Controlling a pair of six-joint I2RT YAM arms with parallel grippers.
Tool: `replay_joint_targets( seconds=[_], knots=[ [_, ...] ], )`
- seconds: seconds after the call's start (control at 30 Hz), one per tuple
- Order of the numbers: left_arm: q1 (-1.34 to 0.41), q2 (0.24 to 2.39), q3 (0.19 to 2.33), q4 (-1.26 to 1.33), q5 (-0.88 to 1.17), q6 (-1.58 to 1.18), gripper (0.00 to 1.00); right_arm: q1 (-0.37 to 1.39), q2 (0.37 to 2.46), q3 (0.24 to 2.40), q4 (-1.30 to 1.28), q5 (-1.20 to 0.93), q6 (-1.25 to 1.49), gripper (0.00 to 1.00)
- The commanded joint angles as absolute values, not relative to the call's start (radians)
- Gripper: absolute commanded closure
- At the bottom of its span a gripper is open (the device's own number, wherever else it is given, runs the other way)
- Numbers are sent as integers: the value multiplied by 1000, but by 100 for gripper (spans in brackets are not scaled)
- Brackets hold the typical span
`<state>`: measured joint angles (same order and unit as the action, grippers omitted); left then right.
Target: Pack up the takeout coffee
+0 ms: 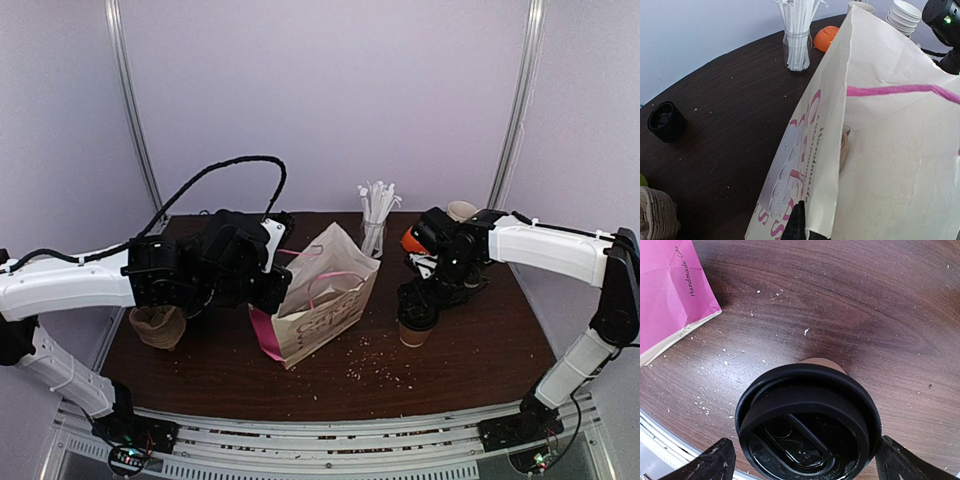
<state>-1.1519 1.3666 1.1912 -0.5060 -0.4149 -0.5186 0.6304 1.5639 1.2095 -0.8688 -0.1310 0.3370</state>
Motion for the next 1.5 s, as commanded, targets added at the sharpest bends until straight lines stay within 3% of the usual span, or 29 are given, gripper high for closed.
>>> replay_joint_targets(
  seconds=[0.0,1.47],
  knots=[
    [-1152,1362,1166,-535,-397,-526,100,627,1571,1245,-910,-96,311,0],
    [-1152,1371,1164,-533,-396,-525,100,675,1664,1235,-881,-45,288,0]
  ],
)
